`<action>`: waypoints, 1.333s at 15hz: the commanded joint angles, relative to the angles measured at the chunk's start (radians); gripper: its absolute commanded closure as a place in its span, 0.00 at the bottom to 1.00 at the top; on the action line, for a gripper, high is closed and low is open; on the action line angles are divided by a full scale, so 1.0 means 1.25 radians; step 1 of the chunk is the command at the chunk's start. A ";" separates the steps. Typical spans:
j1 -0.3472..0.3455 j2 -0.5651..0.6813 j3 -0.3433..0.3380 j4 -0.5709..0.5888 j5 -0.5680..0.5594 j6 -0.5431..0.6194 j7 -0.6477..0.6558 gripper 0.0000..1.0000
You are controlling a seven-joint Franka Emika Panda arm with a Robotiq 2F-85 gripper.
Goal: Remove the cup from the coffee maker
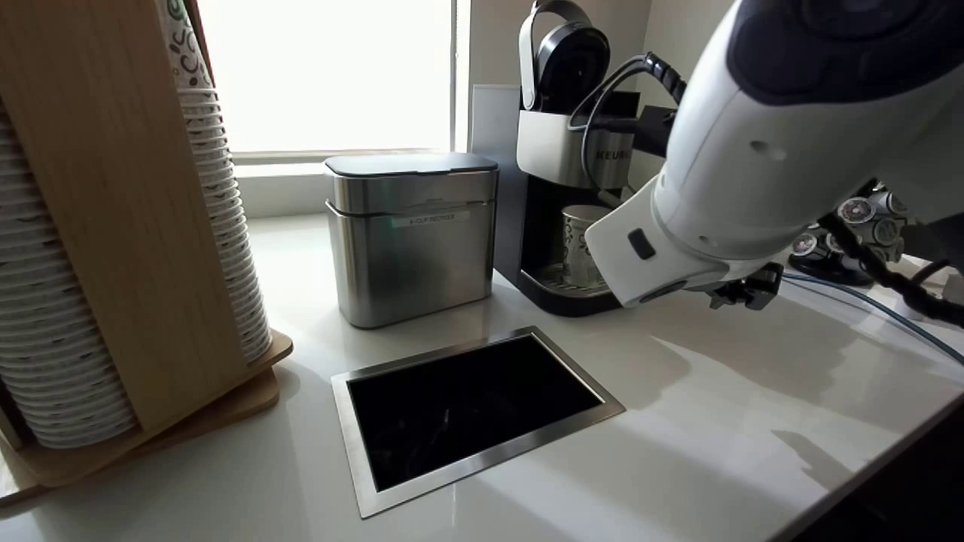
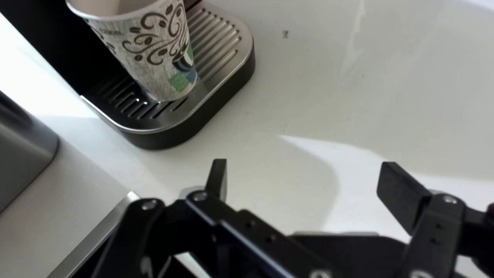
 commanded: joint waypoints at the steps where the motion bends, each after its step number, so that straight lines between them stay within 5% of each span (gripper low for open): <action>1: 0.006 0.099 0.002 0.080 -0.027 -0.103 -0.099 0.00; 2: 0.005 0.035 -0.002 0.032 -0.007 -0.057 -0.053 0.00; 5: 0.004 0.052 -0.003 0.045 -0.008 -0.062 -0.057 0.00; 6: 0.011 0.076 0.007 0.066 -0.036 -0.169 -0.050 0.00; 13: 0.054 0.273 0.039 0.181 -0.234 -0.447 -0.052 0.00; 20: 0.032 0.355 0.034 0.210 -0.304 -0.301 0.096 0.00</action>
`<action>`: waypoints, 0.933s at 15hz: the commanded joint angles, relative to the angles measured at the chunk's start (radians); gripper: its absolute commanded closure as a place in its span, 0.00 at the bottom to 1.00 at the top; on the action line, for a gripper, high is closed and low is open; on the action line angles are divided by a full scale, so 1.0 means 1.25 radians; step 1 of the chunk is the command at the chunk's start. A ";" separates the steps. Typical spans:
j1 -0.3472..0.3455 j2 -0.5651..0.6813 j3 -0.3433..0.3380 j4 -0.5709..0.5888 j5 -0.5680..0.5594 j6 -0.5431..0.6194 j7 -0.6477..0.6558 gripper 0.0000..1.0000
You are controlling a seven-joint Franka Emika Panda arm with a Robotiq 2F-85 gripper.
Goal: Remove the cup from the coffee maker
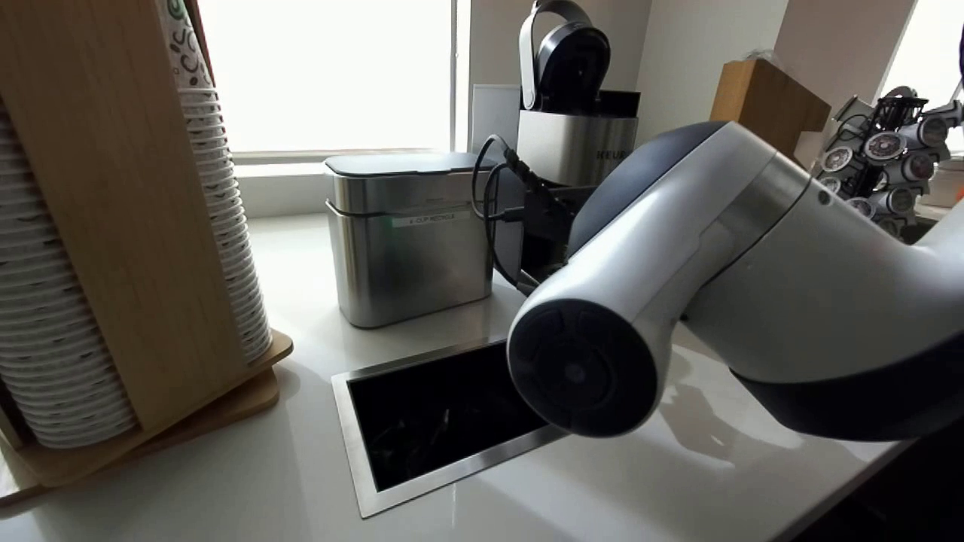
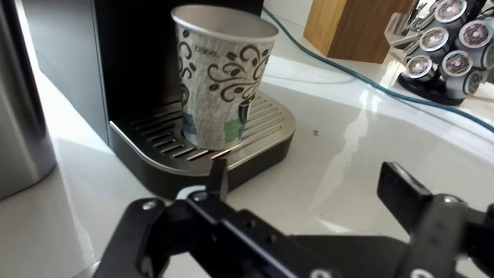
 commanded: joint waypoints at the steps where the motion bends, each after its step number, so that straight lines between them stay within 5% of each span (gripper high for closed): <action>1: -0.021 0.030 -0.008 0.011 -0.031 0.069 0.096 0.00; 7: -0.076 0.026 -0.036 0.030 -0.028 0.209 0.119 0.00; 14: -0.062 0.031 -0.056 0.042 -0.057 0.142 0.120 0.00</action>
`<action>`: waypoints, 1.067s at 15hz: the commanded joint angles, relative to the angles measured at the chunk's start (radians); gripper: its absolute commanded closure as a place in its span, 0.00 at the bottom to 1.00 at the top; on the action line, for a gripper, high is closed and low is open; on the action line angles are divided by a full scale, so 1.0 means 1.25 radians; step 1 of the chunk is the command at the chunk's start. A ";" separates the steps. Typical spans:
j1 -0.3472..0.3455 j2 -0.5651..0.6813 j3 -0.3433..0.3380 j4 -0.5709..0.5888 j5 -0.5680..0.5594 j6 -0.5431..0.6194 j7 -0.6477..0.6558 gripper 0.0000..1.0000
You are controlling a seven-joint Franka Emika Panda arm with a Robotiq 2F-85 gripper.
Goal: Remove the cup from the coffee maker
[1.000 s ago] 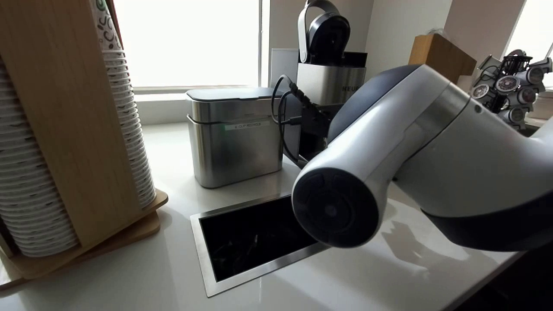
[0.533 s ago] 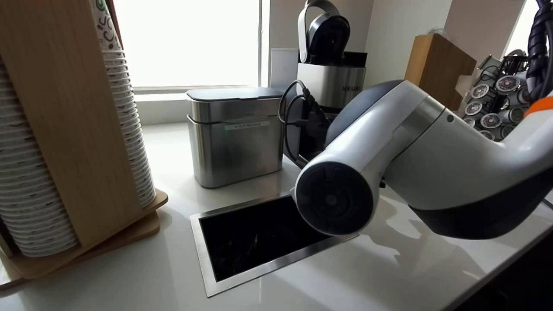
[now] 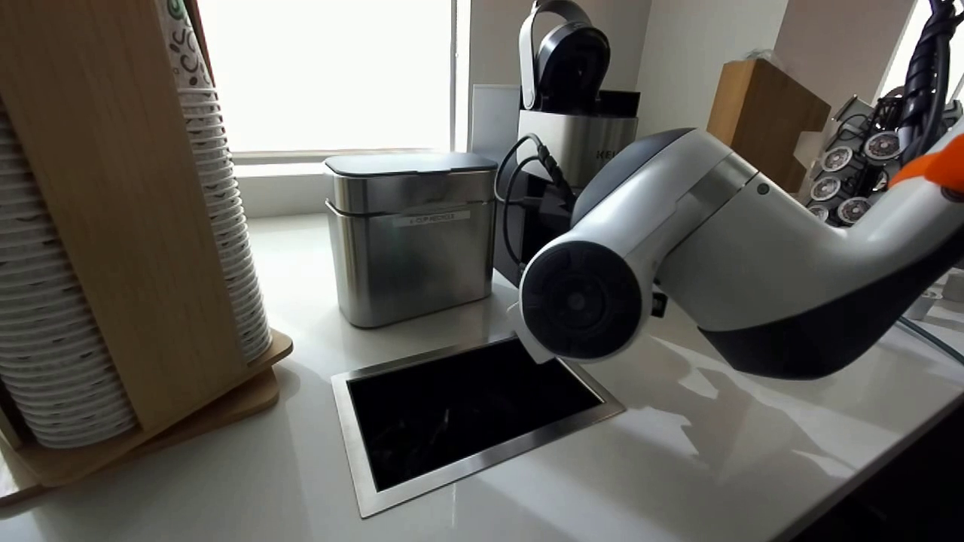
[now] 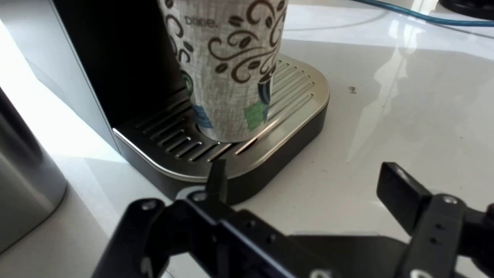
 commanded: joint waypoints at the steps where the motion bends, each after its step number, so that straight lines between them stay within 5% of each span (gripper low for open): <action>1: -0.003 0.009 -0.019 0.018 -0.038 -0.014 -0.006 0.00; 16: -0.002 0.071 -0.047 0.083 -0.131 -0.007 -0.009 0.00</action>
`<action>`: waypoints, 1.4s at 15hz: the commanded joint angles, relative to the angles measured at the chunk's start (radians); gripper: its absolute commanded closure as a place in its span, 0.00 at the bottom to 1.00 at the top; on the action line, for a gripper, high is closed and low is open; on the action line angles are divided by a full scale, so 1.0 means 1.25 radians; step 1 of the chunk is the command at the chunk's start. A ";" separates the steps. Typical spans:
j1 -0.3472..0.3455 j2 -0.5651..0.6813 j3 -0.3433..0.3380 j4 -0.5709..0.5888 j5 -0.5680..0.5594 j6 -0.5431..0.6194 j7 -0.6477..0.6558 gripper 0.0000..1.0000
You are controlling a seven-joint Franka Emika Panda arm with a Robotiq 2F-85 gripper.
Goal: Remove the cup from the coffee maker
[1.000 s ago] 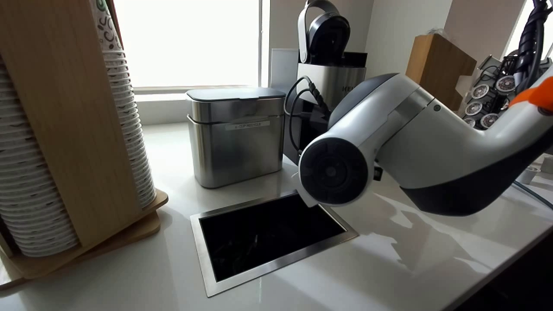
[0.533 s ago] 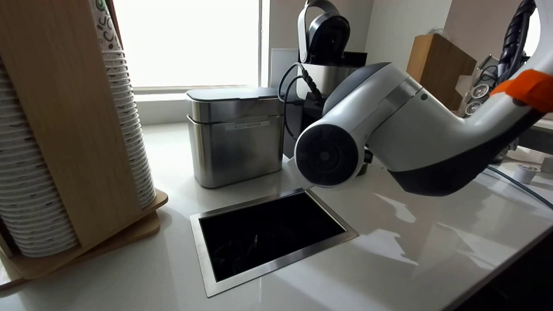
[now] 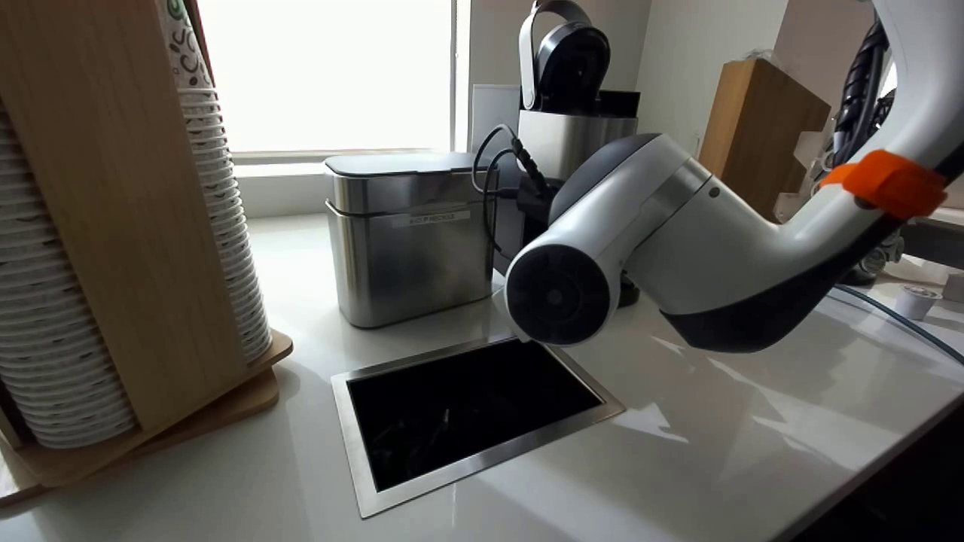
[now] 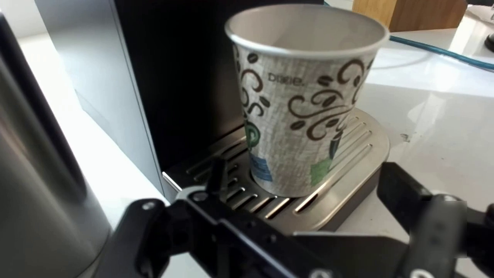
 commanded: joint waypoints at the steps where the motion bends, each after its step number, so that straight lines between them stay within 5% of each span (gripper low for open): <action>1: -0.006 0.018 -0.009 0.006 -0.016 -0.007 0.023 0.00; 21: -0.028 0.078 -0.043 0.069 -0.059 0.012 0.023 0.02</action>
